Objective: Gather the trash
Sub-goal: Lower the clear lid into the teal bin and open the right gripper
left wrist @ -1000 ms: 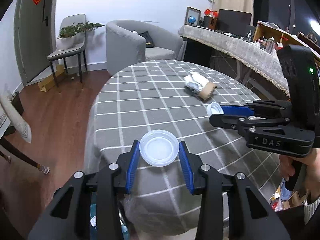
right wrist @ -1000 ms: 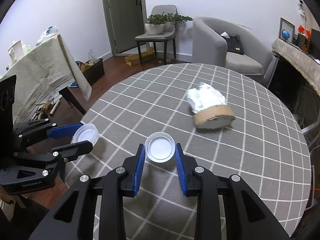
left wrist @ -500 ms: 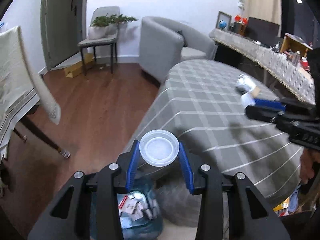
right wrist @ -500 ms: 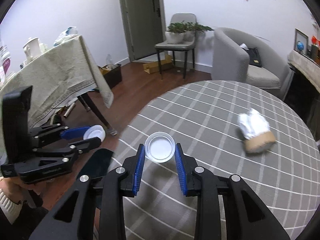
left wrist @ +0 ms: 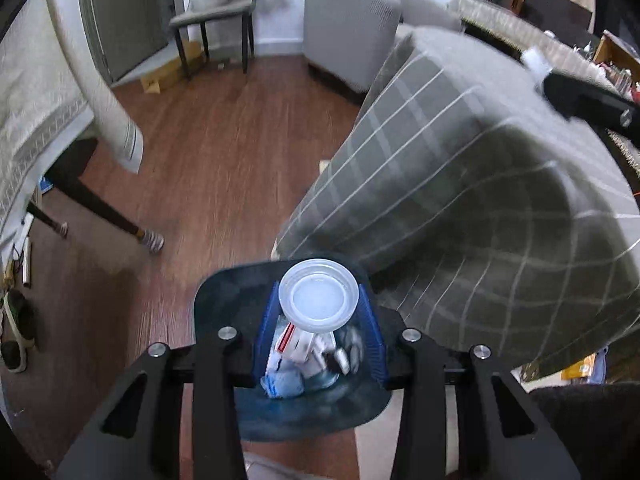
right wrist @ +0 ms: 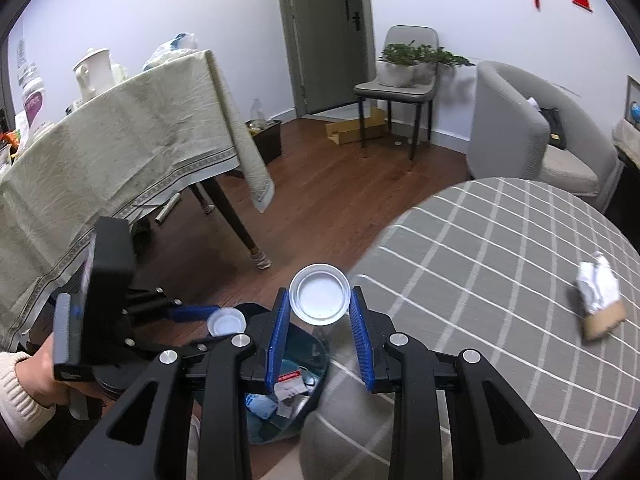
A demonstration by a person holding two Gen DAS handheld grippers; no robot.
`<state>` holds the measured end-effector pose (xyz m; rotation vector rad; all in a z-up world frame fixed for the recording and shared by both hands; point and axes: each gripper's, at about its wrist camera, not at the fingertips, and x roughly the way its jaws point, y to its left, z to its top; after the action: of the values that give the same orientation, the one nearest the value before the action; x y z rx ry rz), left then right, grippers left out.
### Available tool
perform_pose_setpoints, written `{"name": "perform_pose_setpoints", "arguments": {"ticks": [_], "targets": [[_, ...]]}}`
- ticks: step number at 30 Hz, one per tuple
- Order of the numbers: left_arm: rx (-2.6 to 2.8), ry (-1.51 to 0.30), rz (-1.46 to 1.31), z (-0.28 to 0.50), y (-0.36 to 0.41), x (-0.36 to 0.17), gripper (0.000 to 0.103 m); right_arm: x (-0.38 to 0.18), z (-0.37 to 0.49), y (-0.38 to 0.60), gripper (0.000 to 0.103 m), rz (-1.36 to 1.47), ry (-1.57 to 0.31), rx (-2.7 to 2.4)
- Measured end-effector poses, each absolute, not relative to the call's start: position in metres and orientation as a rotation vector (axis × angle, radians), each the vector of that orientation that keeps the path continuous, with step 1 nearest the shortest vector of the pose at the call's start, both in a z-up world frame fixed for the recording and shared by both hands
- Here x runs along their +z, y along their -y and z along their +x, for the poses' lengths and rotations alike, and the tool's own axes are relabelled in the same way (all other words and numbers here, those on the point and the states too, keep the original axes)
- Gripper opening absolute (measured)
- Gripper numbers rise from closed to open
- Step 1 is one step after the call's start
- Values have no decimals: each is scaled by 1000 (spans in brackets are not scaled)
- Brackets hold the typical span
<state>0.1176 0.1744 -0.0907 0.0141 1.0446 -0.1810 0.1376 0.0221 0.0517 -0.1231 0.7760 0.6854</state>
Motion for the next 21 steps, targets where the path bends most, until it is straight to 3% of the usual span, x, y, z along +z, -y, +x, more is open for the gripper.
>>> {"name": "perform_pose_setpoints", "arguments": {"ticks": [3,21], "targets": [[-172,-1080,1,117,-186,-100,58,48,138,-36,31,-133,-785,703],[-114,-820,-159,100,-242,-39,71,6,136,-93,31,-220,-907,760]]}}
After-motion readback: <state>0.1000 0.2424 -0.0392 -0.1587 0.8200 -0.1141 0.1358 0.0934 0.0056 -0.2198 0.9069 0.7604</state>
